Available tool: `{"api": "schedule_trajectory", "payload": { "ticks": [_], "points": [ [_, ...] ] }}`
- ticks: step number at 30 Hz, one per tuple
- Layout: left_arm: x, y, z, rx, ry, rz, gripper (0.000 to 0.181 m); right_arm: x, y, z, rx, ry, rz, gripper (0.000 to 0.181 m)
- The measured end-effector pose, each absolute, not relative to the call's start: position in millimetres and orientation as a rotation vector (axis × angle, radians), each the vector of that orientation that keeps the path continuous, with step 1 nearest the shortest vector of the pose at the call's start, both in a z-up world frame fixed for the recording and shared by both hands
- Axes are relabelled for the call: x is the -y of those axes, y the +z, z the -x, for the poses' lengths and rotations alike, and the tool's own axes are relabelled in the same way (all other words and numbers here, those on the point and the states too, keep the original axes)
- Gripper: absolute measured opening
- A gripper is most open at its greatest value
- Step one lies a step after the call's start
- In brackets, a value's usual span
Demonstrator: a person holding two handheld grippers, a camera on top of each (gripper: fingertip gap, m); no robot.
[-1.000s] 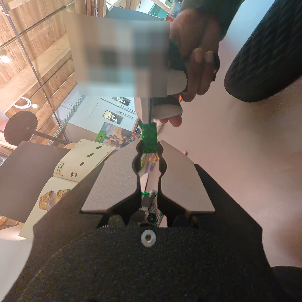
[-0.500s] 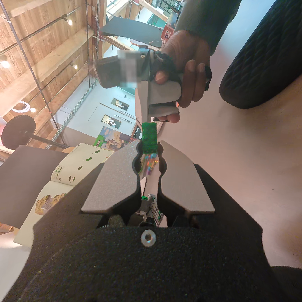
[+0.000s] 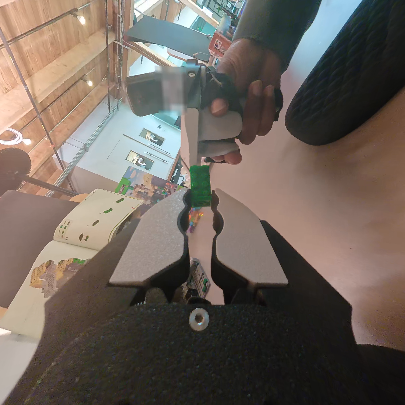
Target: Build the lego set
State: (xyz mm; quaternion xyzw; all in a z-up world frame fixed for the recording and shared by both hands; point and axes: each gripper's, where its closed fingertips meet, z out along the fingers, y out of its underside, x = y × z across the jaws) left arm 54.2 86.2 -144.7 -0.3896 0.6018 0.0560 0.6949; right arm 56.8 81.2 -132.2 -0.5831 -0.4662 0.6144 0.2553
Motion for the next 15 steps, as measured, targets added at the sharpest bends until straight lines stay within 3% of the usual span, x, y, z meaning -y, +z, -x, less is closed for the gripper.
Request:
{"api": "schedule_trajectory", "payload": {
  "ticks": [8,9,12,15],
  "points": [
    [-95.7,-152.8,-59.2,-1.34,-0.14,1.105,0.017,-88.2,-127.1,-63.8,1.324,1.467,1.491,0.0],
    [-95.6,-157.0,-60.0,-1.355,-0.186,1.142,0.017,-89.0,-128.6,-64.6,1.357,1.395,1.472,0.018],
    [-96.5,-167.7,-64.1,-1.38,-0.357,1.295,0.017,-91.6,-144.8,-67.1,1.512,1.134,1.473,0.04],
    [-100.2,-176.6,-68.9,-1.415,-0.493,1.435,0.017,-96.3,-155.6,-69.2,1.615,0.952,1.439,0.043]
  ]
}}
